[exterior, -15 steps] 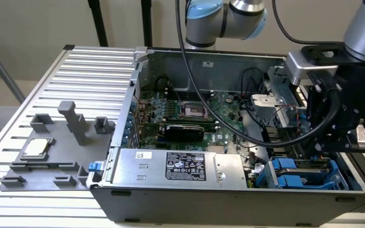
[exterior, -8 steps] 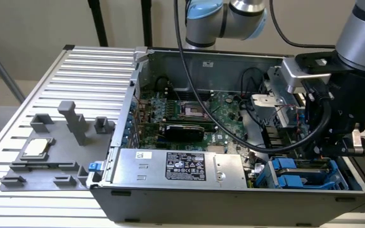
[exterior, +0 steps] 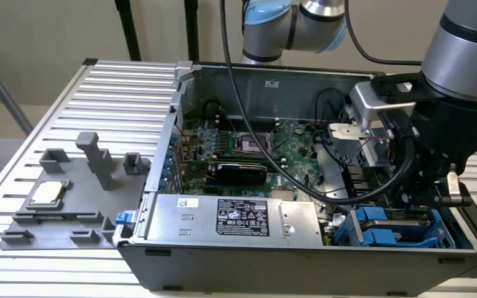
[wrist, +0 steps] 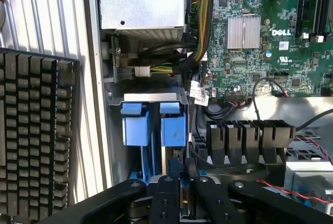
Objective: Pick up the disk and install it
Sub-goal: 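Insert the second disk wire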
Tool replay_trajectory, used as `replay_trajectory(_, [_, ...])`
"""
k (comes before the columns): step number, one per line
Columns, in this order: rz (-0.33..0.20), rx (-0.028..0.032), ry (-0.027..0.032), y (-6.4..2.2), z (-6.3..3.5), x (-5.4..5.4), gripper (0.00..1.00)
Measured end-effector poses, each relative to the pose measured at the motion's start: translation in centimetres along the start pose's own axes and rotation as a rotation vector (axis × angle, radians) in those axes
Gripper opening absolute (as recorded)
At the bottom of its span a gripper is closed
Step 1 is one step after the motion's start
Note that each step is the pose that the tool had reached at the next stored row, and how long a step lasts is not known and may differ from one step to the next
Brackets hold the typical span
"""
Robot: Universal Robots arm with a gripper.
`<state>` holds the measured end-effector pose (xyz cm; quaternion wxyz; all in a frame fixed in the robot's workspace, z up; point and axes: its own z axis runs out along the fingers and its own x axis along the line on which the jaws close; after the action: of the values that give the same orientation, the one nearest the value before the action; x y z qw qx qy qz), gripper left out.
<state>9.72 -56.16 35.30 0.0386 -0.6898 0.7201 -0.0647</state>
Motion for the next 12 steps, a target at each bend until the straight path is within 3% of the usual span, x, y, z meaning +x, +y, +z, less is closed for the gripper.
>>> replay_trajectory(1, [-0.002, 0.0035, -0.0005, 0.11, 0.02, 0.0, 0.17])
replay_trajectory(7, [-0.004, 0.0415, -0.0024, 0.19, 0.4, 0.0, 0.17])
replay_trajectory(9, [-0.004, 0.0493, -0.0027, 0.23, 0.63, 0.01, 0.17])
replay_trajectory(12, [-0.004, 0.0559, -0.0031, 0.28, 1.01, 0.01, 0.17])
